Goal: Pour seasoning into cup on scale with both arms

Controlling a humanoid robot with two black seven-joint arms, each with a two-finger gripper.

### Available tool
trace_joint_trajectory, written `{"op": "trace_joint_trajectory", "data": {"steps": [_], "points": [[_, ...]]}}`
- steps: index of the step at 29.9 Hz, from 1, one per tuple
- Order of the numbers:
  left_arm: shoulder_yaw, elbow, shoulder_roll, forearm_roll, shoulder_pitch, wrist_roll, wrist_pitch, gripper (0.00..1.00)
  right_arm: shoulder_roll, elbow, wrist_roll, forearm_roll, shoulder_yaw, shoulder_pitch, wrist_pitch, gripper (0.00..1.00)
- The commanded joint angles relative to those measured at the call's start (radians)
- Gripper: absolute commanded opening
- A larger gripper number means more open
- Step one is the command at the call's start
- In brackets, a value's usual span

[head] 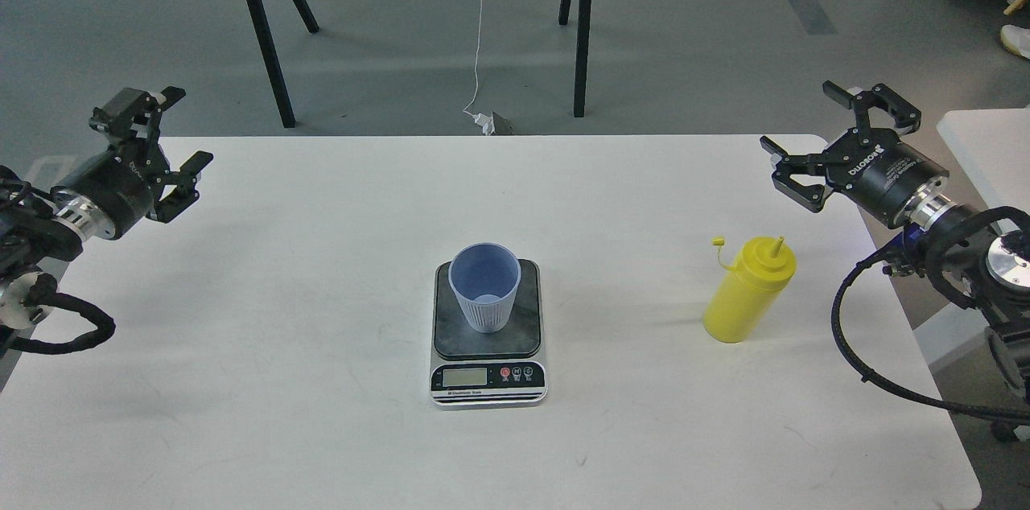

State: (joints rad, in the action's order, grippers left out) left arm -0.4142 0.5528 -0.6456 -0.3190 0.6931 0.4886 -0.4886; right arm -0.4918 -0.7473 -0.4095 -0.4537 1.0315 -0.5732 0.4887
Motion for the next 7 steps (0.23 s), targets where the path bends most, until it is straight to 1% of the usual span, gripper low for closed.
{"op": "trace_joint_trajectory", "data": {"steps": [1, 7], "points": [[0.000, 0.001, 0.001, 0.000, 0.000, 0.000, 0.000, 0.99, 0.004, 0.028, 0.002, 0.000, 0.001, -0.013, 0.000, 0.97], [0.002, -0.001, 0.000, 0.000, 0.005, 0.000, 0.000, 0.99, 0.024, 0.059, 0.002, 0.001, 0.002, -0.023, 0.000, 0.97]]}}
